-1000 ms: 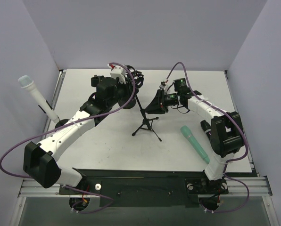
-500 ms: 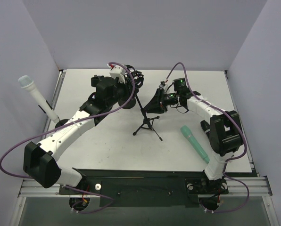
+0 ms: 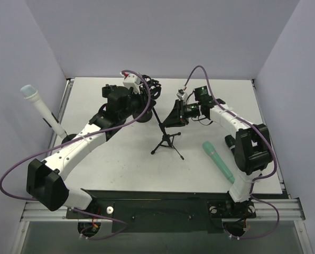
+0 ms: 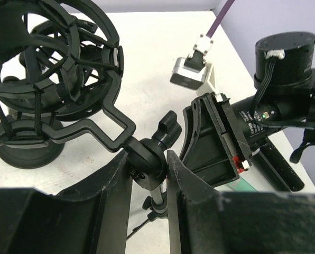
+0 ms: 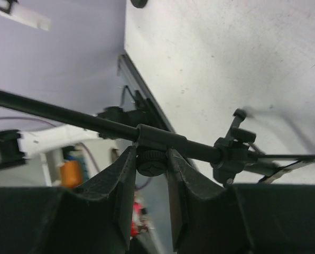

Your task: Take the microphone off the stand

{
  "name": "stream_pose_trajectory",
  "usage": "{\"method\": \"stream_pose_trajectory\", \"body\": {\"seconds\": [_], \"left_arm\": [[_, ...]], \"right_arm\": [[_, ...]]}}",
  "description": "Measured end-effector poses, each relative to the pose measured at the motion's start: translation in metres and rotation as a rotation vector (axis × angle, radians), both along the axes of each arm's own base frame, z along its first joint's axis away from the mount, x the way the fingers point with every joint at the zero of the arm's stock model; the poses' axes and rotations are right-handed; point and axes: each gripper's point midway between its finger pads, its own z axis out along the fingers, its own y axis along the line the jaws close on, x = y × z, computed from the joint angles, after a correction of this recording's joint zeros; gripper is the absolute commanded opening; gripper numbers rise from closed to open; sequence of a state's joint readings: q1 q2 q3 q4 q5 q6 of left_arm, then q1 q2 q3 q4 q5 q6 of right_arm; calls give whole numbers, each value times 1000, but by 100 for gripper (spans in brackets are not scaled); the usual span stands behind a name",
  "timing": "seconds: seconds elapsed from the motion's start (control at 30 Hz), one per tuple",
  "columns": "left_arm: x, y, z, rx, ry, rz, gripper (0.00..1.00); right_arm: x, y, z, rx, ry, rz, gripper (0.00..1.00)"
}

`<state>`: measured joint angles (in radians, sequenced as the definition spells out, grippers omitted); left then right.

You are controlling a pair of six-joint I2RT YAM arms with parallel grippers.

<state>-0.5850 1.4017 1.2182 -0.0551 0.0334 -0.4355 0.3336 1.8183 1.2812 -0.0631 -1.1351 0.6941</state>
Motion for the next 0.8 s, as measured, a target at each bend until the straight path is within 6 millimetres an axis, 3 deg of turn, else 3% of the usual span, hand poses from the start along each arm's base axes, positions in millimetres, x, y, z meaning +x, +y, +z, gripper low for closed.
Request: {"method": "stream_pose_trajectory", "body": {"seconds": [0.2,0.47,0.6,0.8], "left_arm": [[-3,-3,-7,-24,47,-34,0],[-14,-14,-19,-55,103,-110,0],[-15,-16,-22,-62,105,-124,0],[-15,-17,-23,-80,87,-141,0]], "right_arm": [[-10,-12,4,-143,-355,156,0],[-42,-22,2,-333,-989,465,0],[-38,-26,-1,-383,-1260,551,0],[-36,-28,-4,-458,-1830,708,3]]}}
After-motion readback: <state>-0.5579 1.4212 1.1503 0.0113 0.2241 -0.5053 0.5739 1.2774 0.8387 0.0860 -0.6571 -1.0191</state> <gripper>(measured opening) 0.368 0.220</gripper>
